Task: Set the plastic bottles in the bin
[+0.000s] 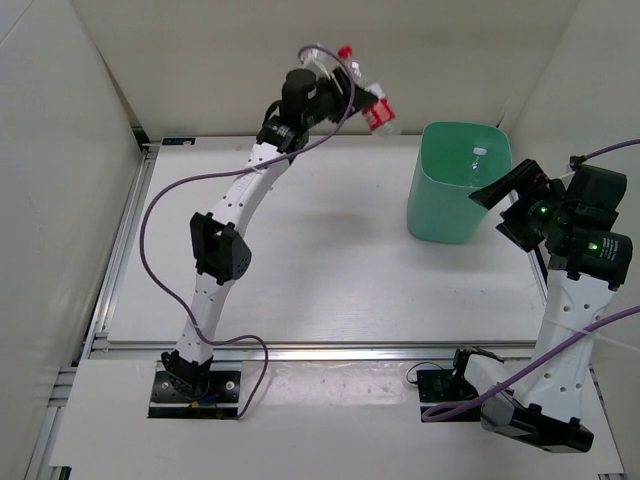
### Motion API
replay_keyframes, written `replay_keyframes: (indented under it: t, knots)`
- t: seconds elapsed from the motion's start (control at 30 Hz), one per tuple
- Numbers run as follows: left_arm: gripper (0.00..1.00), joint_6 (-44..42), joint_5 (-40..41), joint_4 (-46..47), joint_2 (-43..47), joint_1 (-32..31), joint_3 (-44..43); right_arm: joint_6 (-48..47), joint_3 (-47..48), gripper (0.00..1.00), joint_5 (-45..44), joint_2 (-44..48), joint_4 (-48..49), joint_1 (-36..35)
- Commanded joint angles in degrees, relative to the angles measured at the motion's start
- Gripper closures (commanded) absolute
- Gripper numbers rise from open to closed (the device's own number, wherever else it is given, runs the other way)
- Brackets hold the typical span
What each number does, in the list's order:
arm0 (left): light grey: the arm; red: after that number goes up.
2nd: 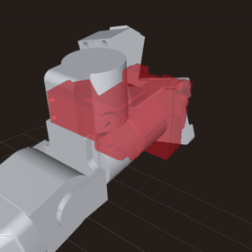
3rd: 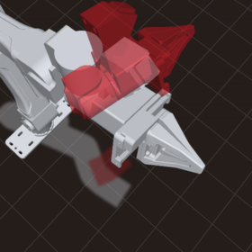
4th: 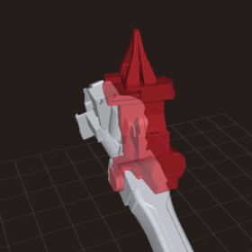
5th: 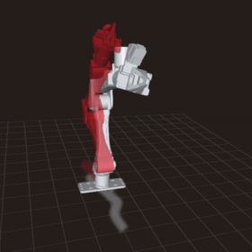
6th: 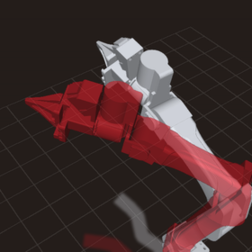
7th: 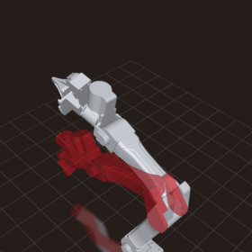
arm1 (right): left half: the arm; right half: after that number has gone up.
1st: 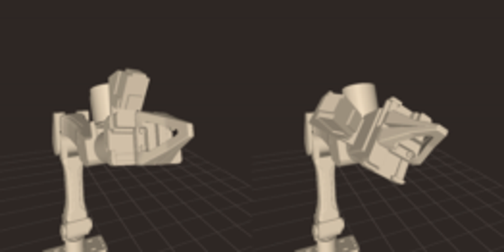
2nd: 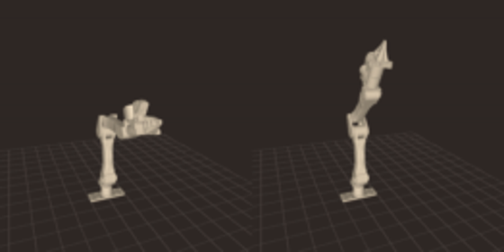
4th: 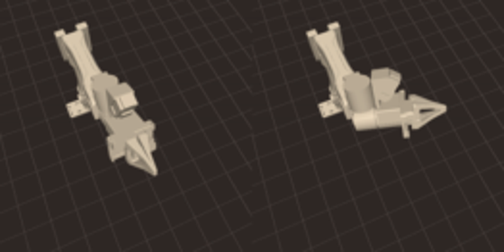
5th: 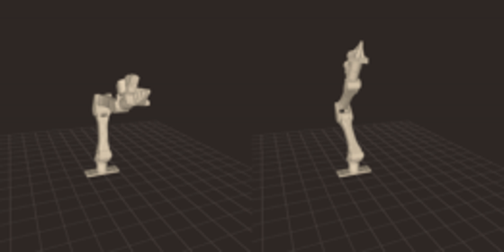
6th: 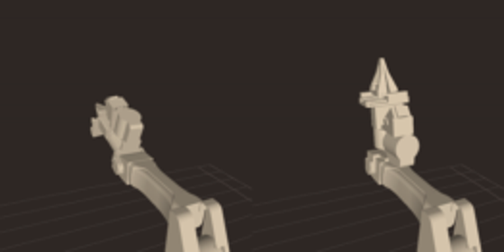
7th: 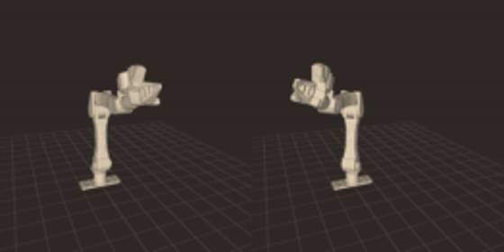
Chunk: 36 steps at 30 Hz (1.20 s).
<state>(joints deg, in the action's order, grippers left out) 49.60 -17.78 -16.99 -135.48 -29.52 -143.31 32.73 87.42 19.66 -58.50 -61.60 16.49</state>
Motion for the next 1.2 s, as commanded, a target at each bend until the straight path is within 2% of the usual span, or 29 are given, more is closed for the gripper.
replay_keyframes:
  t: [0.0, 0.1, 0.2, 0.3, 0.37, 0.5, 0.6, 0.77, 0.83, 0.9, 0.93, 0.97, 1.0, 1.03, 1.07, 1.1, 1.13, 1.17]
  knots:
    - [0.49, -0.91, 1.70, 7.36, -0.57, -2.83, -4.89, -0.47, 1.00, 0.00, 0.73, 0.14, 1.84, 0.21]
    - [0.47, -5.81, 2.49, 11.88, 0.57, -6.77, -2.77, -0.47, 1.00, 0.00, 0.73, 0.14, 1.84, 0.21]
    - [0.46, -5.83, 3.36, 14.88, -2.94, -10.38, -4.79, -1.52, 1.70, 0.00, 1.96, 0.14, 1.22, 0.21]
    - [0.44, -9.34, 5.12, 17.34, -4.18, -13.28, -4.79, -2.23, 3.72, 0.00, 2.49, 0.14, -0.10, 0.21]
    - [0.28, -8.49, 4.52, 17.35, -5.49, -13.81, -4.79, -3.63, 4.25, 0.00, 1.97, 0.66, -1.58, 0.21]
    - [0.18, -9.52, 5.21, 17.35, -5.50, -14.34, -3.74, -3.64, 3.73, 0.00, 5.03, 0.67, -2.12, 0.21]
    - [0.00, -11.72, 6.61, 15.33, -4.10, -14.34, -1.98, -3.64, 2.58, 0.00, 5.65, 0.67, -1.59, 0.21]
    - [0.00, -17.69, 9.34, 10.59, 1.17, -13.73, -0.05, -1.45, 3.64, 0.00, 2.66, -1.61, -1.59, 0.21]
    - [0.00, -21.20, 11.35, 5.32, 6.79, -12.24, 2.05, -0.92, 4.25, 0.00, 2.66, -3.28, -1.59, 0.21]
    - [0.00, -25.84, 14.07, 1.54, 12.58, -11.27, 9.85, -0.91, 4.86, 0.00, 2.05, -3.90, -2.81, 0.21]
    - [0.00, -27.44, 19.74, -1.52, 20.09, -10.65, 14.06, -0.22, 4.87, 0.00, 1.00, -4.69, -2.82, 0.21]
    - [0.00, -28.85, 24.07, -2.51, 24.52, -10.65, 24.72, -0.21, 4.87, 0.00, 0.30, -4.69, -2.82, 0.21]
    - [0.00, -29.73, 28.98, -3.13, 29.09, -10.65, 30.92, -0.21, 4.87, 0.00, 0.29, -4.69, -2.82, 0.21]
    - [0.00, -29.74, 38.86, -3.13, 38.79, -10.65, 37.42, -0.21, 4.87, 0.00, -1.19, -4.69, -2.82, 0.21]
    - [0.00, -29.74, 43.66, -3.66, 43.76, -10.65, 50.19, -0.21, 4.87, 0.00, -2.16, -5.22, -3.34, 0.21]
    - [0.00, -28.44, 48.23, -3.66, 48.68, -10.65, 56.32, 0.66, 5.39, 0.00, -3.30, -5.22, -3.87, 0.21]
    - [0.00, -25.99, 57.24, -4.44, 58.22, -10.65, 62.12, 0.67, 5.40, 0.00, -4.27, -5.92, -5.01, 0.21]
    - [0.00, -24.83, 62.12, -5.76, 63.01, -10.13, 72.62, 0.67, 5.40, 0.00, -5.32, -5.92, -5.02, 0.21]
